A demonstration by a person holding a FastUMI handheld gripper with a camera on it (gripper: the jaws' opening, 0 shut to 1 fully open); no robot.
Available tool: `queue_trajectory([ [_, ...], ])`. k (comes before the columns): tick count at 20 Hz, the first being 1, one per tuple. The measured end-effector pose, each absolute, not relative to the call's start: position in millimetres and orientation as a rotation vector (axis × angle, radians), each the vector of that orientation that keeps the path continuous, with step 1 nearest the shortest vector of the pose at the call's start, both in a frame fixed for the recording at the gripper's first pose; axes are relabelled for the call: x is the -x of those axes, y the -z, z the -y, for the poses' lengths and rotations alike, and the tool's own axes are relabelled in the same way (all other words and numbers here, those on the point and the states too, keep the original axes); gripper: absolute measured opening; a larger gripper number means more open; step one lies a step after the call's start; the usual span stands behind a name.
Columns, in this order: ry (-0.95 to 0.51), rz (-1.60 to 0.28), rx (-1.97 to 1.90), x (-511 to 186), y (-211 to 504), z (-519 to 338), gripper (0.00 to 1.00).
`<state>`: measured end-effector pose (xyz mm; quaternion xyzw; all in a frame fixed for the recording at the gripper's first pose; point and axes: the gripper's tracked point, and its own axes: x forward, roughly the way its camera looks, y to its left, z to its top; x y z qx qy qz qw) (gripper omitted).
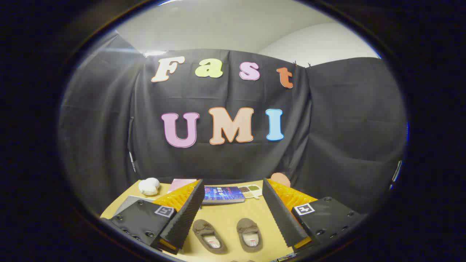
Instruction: Open the storage box then place both shoes into the box .Put the left shoe in first, then the right shoe, with the right side of both shoes facing outward in a uniform manner.
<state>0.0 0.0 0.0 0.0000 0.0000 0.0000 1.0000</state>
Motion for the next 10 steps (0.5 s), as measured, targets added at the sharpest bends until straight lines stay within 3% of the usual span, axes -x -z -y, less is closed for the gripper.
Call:
queue_trajectory([
  [10,-0.029,0.013,0.005,12.0,3.5,-34.0,1.0],
])
